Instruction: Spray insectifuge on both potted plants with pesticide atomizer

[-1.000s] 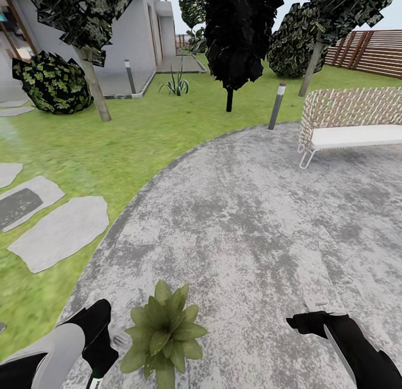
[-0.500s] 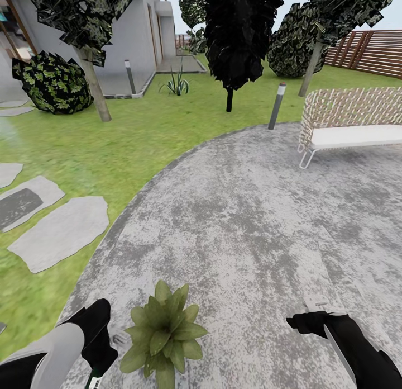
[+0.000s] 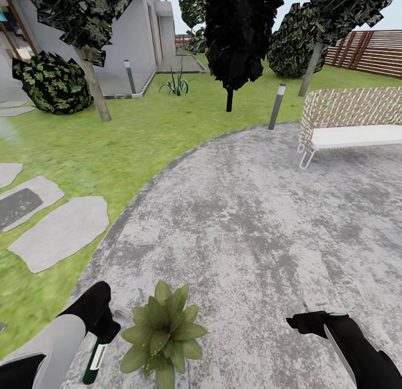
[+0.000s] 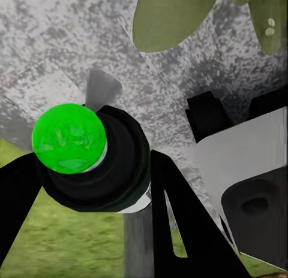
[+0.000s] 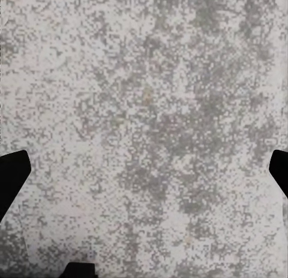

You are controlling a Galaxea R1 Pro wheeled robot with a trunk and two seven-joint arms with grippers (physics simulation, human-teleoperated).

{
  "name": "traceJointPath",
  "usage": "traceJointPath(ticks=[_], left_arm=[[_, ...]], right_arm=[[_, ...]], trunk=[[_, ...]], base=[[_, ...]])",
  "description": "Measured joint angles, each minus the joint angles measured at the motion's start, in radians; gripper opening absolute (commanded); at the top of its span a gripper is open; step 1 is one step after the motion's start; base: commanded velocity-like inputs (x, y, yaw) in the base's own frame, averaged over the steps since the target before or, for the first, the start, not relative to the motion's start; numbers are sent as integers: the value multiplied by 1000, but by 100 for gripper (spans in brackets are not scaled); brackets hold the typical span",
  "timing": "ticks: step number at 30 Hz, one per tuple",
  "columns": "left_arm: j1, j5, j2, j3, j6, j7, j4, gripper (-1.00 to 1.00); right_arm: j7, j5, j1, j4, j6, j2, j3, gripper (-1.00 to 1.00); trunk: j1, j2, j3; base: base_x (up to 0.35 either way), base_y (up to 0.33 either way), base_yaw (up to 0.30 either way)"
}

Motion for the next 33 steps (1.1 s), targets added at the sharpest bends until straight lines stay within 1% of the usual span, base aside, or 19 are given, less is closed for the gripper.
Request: traceJointPath(ticks=[2, 3, 4, 5, 8, 11, 16, 19, 21, 24, 26, 29, 33], left_arm=[[0, -1, -8, 0, -1, -1, 0, -100], [0, 2, -18, 0, 0, -1, 1, -100], [0, -2, -21, 0, -1, -1, 1, -100], [0, 3, -35, 1, 1, -2, 1, -100], [0, -2, -49, -1, -1, -2, 1, -100], [0, -5, -51, -1, -1, -3, 1, -100], [0, -5, -51, 1, 2, -4, -4, -100], [-1, -4, -60, 0, 3, -4, -9, -100], [-2, -2, -77, 0, 6, -5, -36, -100], [-2, -2, -105, 2, 15, -6, -55, -100], [-2, -1, -136, 0, 31, -7, -60, -100], [-3, -8, -150, -1, 33, -6, -62, -100], [-8, -11, -155, -1, 34, -6, -62, -100]], right_arm=[[0, -2, 0, 0, 0, 0, 0, 100], [0, -2, 0, 0, 0, 0, 0, 100], [0, -2, 0, 0, 0, 0, 0, 100], [0, -3, 0, 0, 0, 0, -1, 100], [0, -2, 0, 0, 0, 0, -1, 100], [0, 1, 0, 0, 0, 0, -1, 100], [0, 1, 0, 0, 0, 0, -1, 100], [0, 1, 0, 0, 0, 0, -1, 100], [0, 2, 0, 1, 0, 0, 0, 100], [0, 2, 0, 0, 0, 0, 0, 100], [0, 2, 0, 0, 0, 0, 0, 100], [0, 2, 0, 1, 0, 0, 0, 100], [0, 1, 0, 0, 0, 0, 0, 100]], trunk=[[0, 0, 0], [0, 0, 0], [0, 0, 0], [0, 0, 0], [0, 0, 0], [0, 0, 0], [0, 0, 0], [0, 0, 0], [0, 0, 0], [0, 0, 0], [0, 0, 0], [0, 0, 0], [0, 0, 0]], base=[[0, 0, 0], [0, 0, 0], [0, 0, 0], [0, 0, -7], [0, 0, -106], [0, 0, -165], [0, 0, -28], [0, 0, -2], [0, 0, 0], [0, 0, 0], [0, 0, 0], [0, 0, 0], [0, 0, 0]])
